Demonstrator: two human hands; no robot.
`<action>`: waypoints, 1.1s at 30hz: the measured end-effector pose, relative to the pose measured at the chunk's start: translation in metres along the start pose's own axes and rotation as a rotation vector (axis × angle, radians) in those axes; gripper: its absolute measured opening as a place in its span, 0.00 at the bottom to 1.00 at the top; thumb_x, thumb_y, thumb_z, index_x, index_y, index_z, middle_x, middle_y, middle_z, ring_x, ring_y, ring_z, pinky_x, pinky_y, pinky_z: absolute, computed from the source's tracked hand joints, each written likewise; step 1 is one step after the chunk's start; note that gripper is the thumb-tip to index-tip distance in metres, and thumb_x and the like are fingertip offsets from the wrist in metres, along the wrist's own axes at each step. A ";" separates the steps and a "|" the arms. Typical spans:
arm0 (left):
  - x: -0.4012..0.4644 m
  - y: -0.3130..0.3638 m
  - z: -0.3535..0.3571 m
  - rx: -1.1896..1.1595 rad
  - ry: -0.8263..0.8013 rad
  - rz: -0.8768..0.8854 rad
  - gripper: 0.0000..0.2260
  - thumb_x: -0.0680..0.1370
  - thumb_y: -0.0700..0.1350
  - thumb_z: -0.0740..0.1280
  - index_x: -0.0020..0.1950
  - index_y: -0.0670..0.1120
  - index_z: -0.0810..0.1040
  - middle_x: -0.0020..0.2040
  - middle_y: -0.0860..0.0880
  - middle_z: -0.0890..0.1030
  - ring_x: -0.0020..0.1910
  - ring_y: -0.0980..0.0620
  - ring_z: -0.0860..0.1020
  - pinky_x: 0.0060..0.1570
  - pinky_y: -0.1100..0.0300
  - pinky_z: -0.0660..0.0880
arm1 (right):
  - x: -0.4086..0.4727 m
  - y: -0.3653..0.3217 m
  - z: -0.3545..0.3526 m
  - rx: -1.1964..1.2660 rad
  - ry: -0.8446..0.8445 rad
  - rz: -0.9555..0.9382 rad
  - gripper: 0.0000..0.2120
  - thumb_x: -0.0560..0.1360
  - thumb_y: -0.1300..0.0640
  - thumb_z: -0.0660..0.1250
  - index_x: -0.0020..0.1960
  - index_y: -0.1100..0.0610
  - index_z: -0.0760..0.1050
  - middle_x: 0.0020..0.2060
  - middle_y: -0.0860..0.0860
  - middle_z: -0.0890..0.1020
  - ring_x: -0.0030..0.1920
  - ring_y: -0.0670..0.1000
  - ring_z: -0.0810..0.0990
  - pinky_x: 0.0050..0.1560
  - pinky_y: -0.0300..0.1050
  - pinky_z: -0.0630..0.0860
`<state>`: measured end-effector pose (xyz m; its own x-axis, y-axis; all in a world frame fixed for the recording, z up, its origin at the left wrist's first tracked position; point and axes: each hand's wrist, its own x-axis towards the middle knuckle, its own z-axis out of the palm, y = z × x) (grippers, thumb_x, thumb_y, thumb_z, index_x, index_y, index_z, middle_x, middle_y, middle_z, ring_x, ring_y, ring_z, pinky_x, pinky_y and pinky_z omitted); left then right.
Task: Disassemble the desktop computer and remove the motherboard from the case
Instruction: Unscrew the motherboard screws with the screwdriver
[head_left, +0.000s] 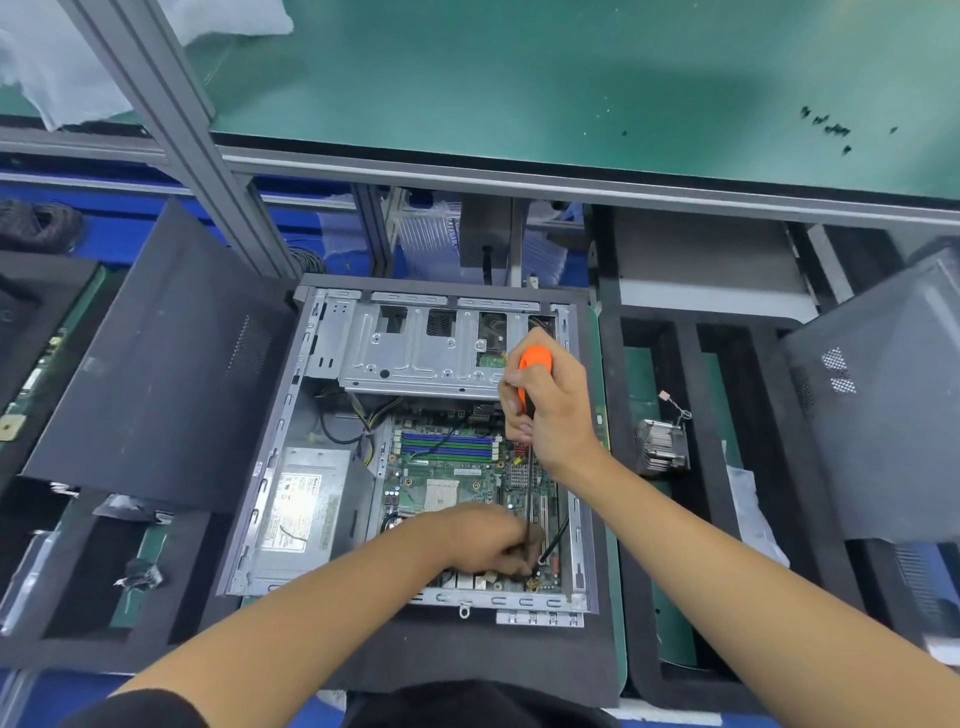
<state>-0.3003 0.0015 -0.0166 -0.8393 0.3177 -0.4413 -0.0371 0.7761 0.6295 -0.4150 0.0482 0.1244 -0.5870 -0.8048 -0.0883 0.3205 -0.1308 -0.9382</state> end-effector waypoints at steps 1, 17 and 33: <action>0.001 0.000 -0.001 0.003 0.005 0.007 0.05 0.81 0.52 0.67 0.54 0.53 0.76 0.44 0.55 0.83 0.43 0.52 0.79 0.42 0.57 0.75 | 0.000 0.001 0.000 -0.011 0.001 0.001 0.08 0.71 0.67 0.59 0.37 0.55 0.70 0.25 0.57 0.64 0.22 0.48 0.56 0.23 0.38 0.54; 0.007 0.000 0.004 0.021 0.022 0.025 0.08 0.82 0.54 0.65 0.57 0.52 0.75 0.47 0.52 0.83 0.44 0.52 0.78 0.44 0.58 0.73 | 0.002 0.000 -0.002 -0.053 -0.002 -0.003 0.07 0.73 0.67 0.58 0.38 0.57 0.68 0.27 0.56 0.65 0.23 0.49 0.56 0.24 0.41 0.53; -0.005 0.007 -0.004 0.038 0.040 0.099 0.04 0.81 0.51 0.68 0.52 0.52 0.75 0.43 0.53 0.82 0.42 0.52 0.79 0.45 0.56 0.77 | -0.009 -0.011 -0.001 -0.069 -0.602 0.107 0.06 0.62 0.62 0.64 0.39 0.63 0.73 0.27 0.57 0.73 0.21 0.53 0.71 0.26 0.47 0.69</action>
<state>-0.2989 0.0031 -0.0076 -0.8590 0.3721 -0.3516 0.0666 0.7622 0.6439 -0.4134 0.0576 0.1348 -0.0243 -0.9997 0.0023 0.2940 -0.0094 -0.9558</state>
